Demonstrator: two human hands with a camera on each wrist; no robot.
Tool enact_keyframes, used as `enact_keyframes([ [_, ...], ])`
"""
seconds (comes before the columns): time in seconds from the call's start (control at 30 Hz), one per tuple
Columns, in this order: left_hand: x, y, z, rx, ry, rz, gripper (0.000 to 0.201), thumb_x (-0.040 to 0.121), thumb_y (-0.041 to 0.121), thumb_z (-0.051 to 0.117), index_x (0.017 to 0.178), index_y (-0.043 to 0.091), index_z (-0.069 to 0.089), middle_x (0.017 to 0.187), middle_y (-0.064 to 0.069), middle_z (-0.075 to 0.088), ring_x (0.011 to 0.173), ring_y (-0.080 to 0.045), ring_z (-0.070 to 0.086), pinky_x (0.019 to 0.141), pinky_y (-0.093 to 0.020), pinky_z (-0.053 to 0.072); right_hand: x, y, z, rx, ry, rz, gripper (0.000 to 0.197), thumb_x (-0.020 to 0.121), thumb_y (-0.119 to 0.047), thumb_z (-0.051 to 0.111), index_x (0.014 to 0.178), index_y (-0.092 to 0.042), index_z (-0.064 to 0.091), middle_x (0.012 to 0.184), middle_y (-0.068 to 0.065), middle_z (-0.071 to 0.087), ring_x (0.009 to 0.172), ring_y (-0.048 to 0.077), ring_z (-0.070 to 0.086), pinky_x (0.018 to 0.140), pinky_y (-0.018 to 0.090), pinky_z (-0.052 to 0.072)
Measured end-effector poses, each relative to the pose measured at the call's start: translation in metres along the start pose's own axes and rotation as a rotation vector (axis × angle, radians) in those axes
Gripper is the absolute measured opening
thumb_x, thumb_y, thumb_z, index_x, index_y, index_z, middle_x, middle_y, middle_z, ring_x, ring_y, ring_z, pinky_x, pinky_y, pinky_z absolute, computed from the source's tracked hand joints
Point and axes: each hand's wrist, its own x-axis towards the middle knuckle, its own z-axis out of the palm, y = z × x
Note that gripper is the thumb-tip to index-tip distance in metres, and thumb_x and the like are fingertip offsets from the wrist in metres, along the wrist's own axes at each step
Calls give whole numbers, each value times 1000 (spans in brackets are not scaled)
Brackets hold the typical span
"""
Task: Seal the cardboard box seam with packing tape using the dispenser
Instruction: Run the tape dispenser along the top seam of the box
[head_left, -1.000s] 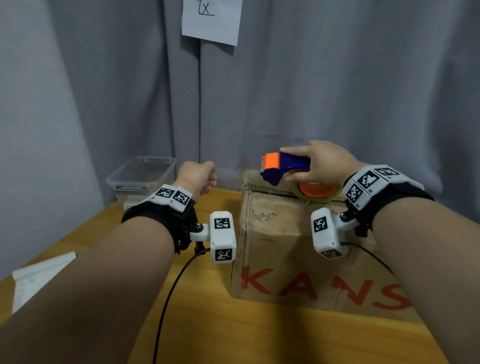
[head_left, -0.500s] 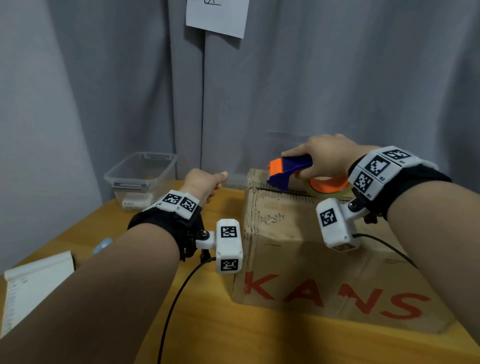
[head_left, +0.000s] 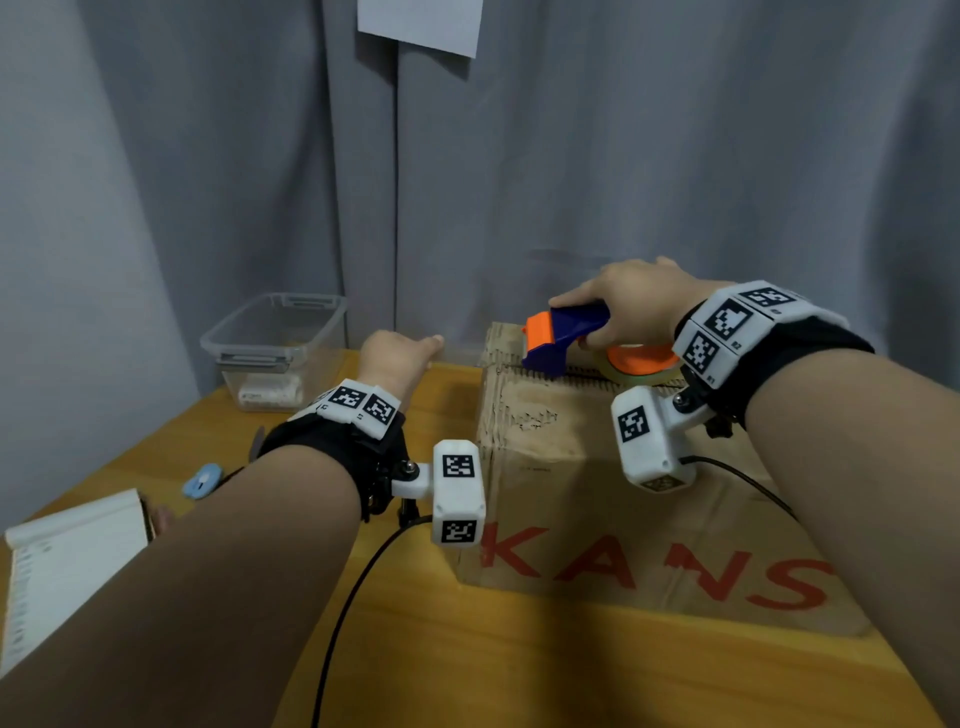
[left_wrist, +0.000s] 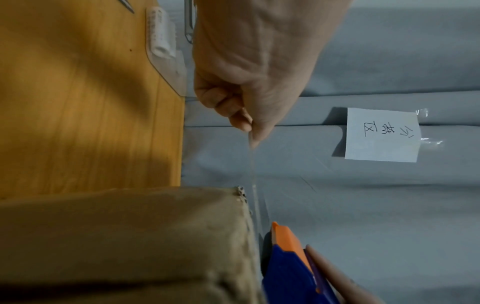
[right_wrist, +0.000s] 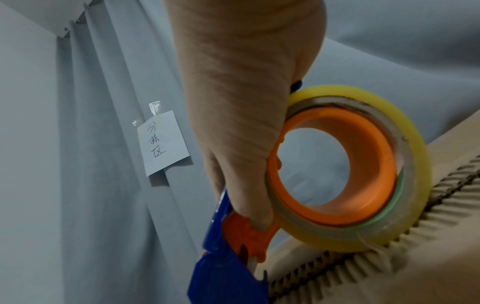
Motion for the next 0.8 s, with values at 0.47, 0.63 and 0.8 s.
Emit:
enact_keyframes([
  [0.47, 3, 1, -3, 276, -104, 70, 48, 85, 34, 68, 109, -7, 64, 122, -23, 61, 116, -38, 56, 93, -39, 48, 5, -11, -2, -85, -61, 7, 54, 86, -45, 58, 136, -50, 39, 124, -10, 56, 117, 21, 47, 92, 40, 29],
  [0.63, 1, -19, 5, 217, -160, -39, 45, 84, 45, 65, 63, 8, 51, 56, -5, 48, 52, -24, 48, 58, -30, 42, 5, -11, 1, -79, -52, 12, 54, 85, -47, 59, 135, -50, 40, 125, -10, 57, 115, 21, 48, 89, 39, 29],
  [0.8, 2, -17, 4, 283, -194, -103, 48, 81, 51, 66, 69, 7, 52, 58, -4, 43, 48, -17, 38, 47, -25, 34, 5, -12, 2, -59, -50, 21, 55, 83, -50, 60, 134, -50, 42, 126, -11, 57, 116, 21, 49, 90, 39, 30],
])
